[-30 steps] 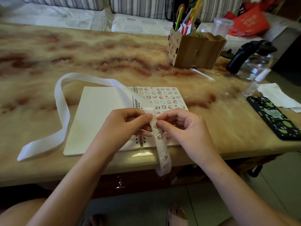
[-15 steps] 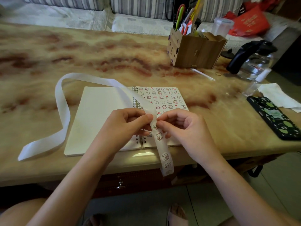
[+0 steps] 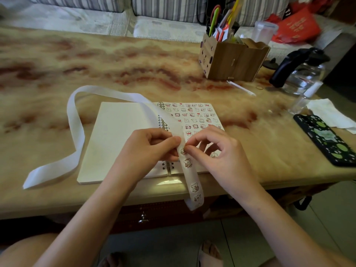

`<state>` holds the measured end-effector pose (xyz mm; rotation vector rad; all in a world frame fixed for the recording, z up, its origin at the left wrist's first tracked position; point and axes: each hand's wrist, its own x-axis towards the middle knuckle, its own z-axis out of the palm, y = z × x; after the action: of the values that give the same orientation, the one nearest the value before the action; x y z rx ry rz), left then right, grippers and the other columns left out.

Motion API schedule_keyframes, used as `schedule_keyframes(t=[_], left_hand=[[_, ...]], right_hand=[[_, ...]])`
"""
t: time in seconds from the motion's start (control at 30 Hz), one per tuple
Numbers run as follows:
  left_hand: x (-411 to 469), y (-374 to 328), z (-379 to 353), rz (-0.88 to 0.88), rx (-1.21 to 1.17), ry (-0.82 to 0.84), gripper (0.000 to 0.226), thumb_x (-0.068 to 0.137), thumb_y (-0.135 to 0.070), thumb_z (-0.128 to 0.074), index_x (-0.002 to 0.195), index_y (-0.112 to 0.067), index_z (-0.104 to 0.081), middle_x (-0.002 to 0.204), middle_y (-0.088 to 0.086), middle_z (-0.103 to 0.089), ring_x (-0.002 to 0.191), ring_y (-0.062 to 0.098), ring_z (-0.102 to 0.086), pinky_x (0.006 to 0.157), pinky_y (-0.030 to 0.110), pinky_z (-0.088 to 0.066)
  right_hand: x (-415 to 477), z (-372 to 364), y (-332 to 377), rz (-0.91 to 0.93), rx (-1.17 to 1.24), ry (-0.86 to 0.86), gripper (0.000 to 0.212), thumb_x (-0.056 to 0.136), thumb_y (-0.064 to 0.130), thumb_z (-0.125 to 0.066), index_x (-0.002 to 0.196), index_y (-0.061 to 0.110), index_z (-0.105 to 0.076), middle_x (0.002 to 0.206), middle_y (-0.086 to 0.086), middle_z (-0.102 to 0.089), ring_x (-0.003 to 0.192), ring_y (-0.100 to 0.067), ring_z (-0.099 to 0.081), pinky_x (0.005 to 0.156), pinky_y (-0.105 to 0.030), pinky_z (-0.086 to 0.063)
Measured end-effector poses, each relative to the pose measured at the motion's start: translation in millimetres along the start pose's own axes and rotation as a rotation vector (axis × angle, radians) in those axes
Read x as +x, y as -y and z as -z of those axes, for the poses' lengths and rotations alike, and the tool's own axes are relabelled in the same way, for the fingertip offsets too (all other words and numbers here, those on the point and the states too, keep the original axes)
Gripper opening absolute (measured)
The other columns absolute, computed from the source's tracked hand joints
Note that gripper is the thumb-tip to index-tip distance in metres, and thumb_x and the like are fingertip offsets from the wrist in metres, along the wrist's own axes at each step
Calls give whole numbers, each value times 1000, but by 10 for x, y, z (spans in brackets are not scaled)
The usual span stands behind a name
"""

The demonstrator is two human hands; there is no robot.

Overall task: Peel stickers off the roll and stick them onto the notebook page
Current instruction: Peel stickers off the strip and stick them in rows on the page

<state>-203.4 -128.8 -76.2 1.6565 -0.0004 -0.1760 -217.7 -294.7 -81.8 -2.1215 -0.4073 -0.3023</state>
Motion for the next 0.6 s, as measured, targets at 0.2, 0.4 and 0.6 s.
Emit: schedule_keyframes(t=[0.2,0.4,0.6], left_hand=[[-6,-6,12,12,18,-20,11,85,-11,-65,82,-2,-71,70,11,-73,62,15,-69,63,20,-57],[5,-17,52,16,26,-33,12,85,-11,-66,82,0,-71,72,16,-72,60,15,-68,60,19,-57],[31,-38,163,34,23,-69,11,86,-7,-64,80,1,-69,68,14,-70,56,12,-65,56,18,-56]], right_hand=[[-32,-20,16,84,-112,-23,4,82,20,-71,84,21,-68,83,12,-55,73,-9,-51,63,-26,-46],[-35,-7,78,-15,-6,44,2,83,21,-70,83,20,-68,81,10,-60,75,-10,-53,65,-21,-46],[3,112,103,-335,349,39,5,79,21,-72,82,18,-73,78,4,-71,65,-1,-58,60,-16,-48]])
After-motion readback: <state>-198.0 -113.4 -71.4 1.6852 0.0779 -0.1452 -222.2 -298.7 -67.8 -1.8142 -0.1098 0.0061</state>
